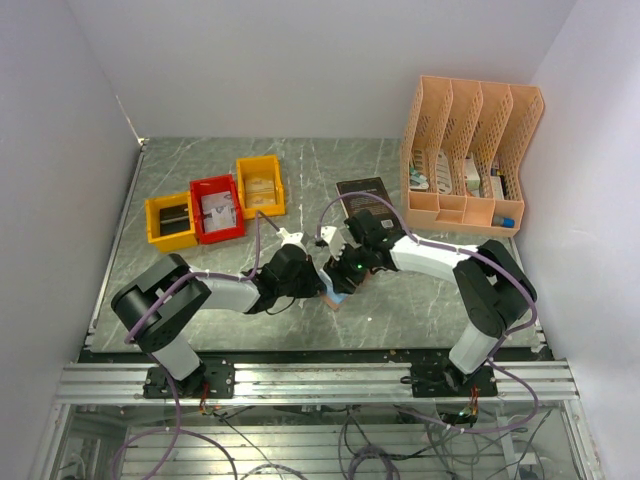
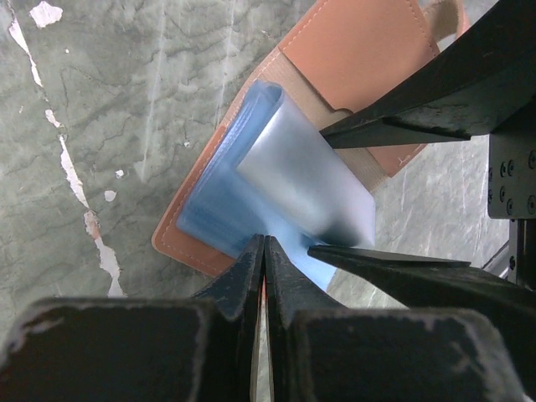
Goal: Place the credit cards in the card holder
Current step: Open the card holder at the center of the board.
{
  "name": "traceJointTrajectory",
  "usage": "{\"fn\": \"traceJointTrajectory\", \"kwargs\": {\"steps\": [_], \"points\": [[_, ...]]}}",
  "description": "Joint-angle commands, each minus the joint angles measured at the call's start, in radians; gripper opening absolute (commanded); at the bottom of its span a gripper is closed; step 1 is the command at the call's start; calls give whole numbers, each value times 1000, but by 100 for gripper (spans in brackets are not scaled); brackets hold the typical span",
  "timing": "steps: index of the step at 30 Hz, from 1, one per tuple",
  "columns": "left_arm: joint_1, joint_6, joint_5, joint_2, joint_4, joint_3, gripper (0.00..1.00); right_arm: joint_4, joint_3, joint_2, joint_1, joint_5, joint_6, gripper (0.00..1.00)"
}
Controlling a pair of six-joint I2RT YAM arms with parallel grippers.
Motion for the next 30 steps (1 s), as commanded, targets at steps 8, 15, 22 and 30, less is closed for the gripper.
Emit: {"fn": "traceJointTrajectory", "kwargs": {"steps": [8, 15, 22, 30], "points": [[7, 44, -6, -32, -13, 7, 13, -15, 18, -9, -43, -92, 17, 46], [7, 44, -9, -86, -34, 30, 16, -39, 29, 4, -87, -218, 31, 40], [9, 49, -23, -107, -42, 58, 22, -45, 30, 12, -108, -265, 41, 36], [9, 53, -28, -125, -60, 66, 18, -44, 29, 16, -117, -271, 48, 33]]}}
